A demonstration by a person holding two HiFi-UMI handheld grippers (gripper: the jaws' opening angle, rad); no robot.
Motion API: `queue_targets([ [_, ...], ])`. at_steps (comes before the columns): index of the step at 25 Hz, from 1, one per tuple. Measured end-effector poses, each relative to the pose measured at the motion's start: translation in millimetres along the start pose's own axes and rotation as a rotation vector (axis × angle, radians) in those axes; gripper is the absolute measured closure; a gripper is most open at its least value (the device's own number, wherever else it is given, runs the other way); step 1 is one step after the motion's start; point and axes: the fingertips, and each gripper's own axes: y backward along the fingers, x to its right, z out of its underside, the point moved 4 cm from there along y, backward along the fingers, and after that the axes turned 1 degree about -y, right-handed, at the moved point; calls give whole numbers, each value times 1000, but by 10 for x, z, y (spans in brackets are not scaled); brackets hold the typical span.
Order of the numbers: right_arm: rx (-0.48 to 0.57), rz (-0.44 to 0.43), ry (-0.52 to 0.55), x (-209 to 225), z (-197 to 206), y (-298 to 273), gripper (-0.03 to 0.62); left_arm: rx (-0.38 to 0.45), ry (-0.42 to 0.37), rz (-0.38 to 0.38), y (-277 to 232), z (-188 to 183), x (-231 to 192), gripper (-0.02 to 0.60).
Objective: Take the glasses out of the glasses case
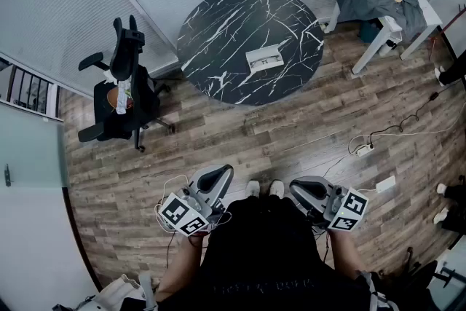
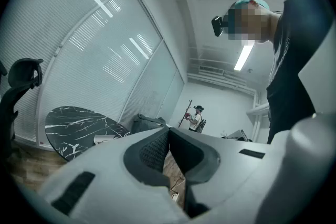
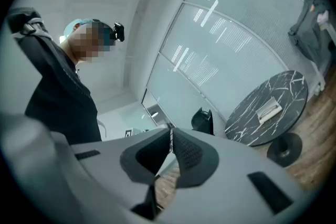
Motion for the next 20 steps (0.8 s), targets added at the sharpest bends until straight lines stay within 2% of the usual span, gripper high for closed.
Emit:
queue_targets([
  [3, -7, 21, 37, -65, -43, 80, 560, 11, -8, 33, -48, -56, 55, 561],
  [9, -4, 42, 51, -97, -19, 154, 560, 8, -17, 23, -43, -47, 124, 561],
  [14, 33, 74, 22, 37, -74, 272, 560, 5, -25, 1, -72, -49, 237, 563],
  [20, 71, 26, -22, 178, -119, 452, 560, 27, -29, -63, -46, 30, 354, 561],
])
